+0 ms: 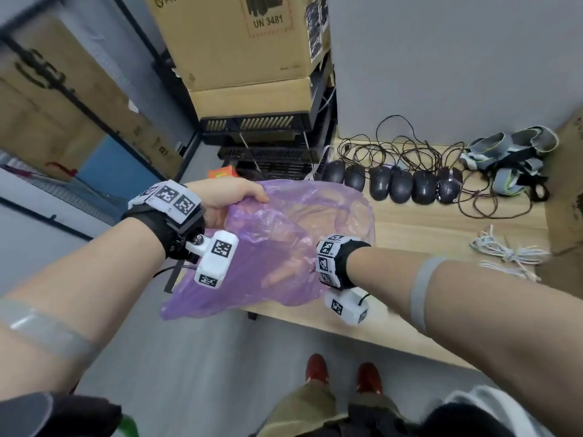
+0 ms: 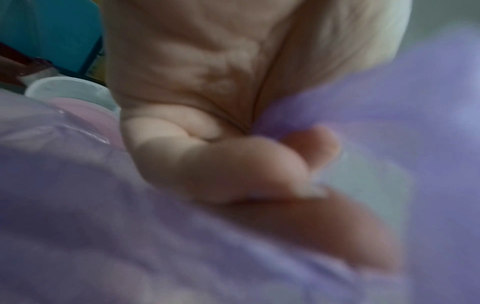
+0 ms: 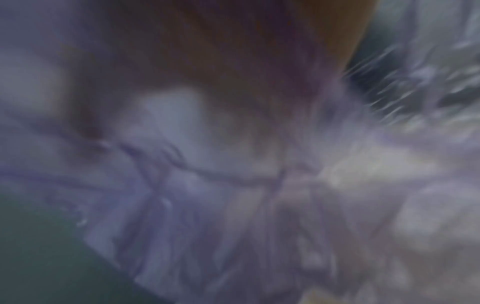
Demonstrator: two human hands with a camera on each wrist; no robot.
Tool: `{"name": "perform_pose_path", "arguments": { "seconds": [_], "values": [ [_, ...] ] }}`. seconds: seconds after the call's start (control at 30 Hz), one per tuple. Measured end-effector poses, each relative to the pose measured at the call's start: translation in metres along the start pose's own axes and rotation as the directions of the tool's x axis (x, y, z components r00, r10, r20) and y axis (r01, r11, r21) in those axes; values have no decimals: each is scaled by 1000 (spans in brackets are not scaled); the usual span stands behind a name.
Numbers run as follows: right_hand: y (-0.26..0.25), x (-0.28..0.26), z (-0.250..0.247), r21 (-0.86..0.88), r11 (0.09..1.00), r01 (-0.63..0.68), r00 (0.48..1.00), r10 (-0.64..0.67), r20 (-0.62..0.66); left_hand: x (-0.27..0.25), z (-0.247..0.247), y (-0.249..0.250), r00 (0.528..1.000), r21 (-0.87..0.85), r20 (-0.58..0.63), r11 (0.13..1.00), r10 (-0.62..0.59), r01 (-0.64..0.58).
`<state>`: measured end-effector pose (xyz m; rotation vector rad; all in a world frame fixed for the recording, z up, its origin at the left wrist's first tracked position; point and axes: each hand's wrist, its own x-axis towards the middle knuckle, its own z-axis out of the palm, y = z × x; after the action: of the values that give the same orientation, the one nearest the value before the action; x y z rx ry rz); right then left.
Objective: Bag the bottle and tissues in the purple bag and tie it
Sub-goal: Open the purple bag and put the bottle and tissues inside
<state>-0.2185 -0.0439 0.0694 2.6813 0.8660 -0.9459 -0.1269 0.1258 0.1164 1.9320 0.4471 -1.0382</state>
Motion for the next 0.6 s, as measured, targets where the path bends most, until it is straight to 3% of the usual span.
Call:
{"name": "perform_pose_path", "arguments": {
  "seconds": [0.07, 0.1, 0.17, 0.23, 0.3, 0.4, 0.5, 0.6],
  "values": [
    [-15, 15, 13, -9, 994, 113, 993, -112, 22, 6, -5, -14, 1000, -21, -29, 1000, -1, 0],
    [-25, 26, 20, 158, 973, 168, 983, -177, 44, 12, -7, -20, 999, -30, -41, 1000, -7, 6],
    [-52, 48, 30, 558, 796, 234, 961, -277, -9, 24, -9, -34, 998, -4, -67, 1000, -17, 17],
    [-72, 67, 43, 710, 650, 272, 941, -335, -55, 41, -12, -48, 993, 123, -116, 992, -24, 38],
    [-78, 83, 64, 768, 589, 251, 961, -248, -123, 56, -16, -63, 988, 236, -149, 970, -31, 66],
    [-49, 91, 92, 846, 492, 207, 968, 21, -249, 76, -15, -79, 979, 195, -191, 974, -76, 114],
    [2, 83, 115, 771, 605, 200, 869, 253, -424, 93, -18, -93, 969, 128, -212, 979, -127, 157],
    [56, 63, 143, 742, 665, 81, 781, 420, -462, 115, -19, -102, 970, 117, -174, 975, -168, 190]
  ]
}}
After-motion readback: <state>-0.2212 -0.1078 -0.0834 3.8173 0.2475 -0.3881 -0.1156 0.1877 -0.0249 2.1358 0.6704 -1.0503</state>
